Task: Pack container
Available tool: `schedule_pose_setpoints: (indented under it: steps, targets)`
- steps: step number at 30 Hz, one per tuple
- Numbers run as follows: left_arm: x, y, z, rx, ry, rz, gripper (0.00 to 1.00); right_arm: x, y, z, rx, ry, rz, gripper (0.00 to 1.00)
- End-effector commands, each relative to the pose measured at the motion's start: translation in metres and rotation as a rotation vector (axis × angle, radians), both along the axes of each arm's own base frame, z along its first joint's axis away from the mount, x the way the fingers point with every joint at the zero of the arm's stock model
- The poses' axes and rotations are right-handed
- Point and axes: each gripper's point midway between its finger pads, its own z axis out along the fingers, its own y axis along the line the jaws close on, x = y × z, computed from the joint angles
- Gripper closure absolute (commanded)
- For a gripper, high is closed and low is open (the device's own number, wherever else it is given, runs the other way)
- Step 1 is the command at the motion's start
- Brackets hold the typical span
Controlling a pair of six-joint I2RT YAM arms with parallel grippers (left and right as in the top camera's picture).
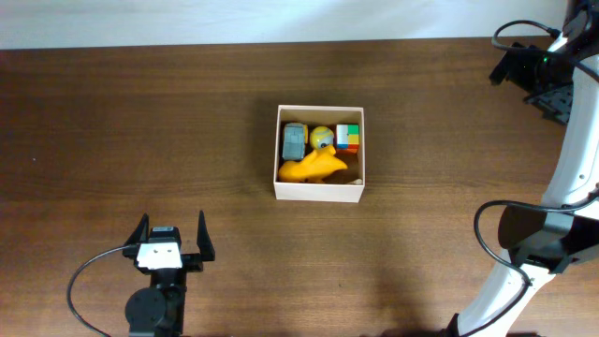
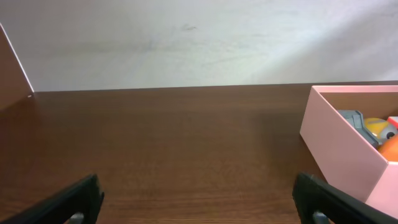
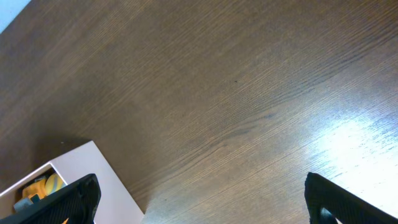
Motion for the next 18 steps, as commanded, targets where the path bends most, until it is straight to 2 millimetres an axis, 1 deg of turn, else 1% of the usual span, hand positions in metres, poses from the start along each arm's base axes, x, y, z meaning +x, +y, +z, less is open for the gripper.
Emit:
schedule_pose_setpoints:
  steps: [1,4,6,8,12,15,18]
  targets:
    - [0.000,-0.002,-0.001,0.018,-0.003,-0.013,0.01,0.000,0.002,-0.001,0.007,0.006,0.004,0.01]
    - [0.000,-0.002,-0.001,0.018,-0.003,-0.013,0.01,0.001,0.003,-0.003,0.008,0.008,0.006,0.01]
    - [0.000,-0.002,-0.001,0.018,-0.003,-0.013,0.01,-0.001,0.006,0.003,0.004,-0.006,0.012,0.01]
    - [0.000,-0.002,-0.001,0.018,-0.003,-0.013,0.01,-0.004,0.014,0.017,-0.005,-0.038,0.028,0.01]
    - [0.000,-0.002,-0.001,0.018,-0.003,-0.013,0.01,-0.021,0.047,0.061,-0.036,-0.145,0.098,0.01]
    - [0.000,-0.002,-0.001,0.018,-0.003,-0.013,0.01,-0.045,0.069,0.085,-0.096,-0.192,0.154,0.01]
    - [0.000,-0.002,-0.001,0.018,-0.003,-0.013,0.01,-0.064,0.082,0.103,-0.190,-0.271,0.194,0.01]
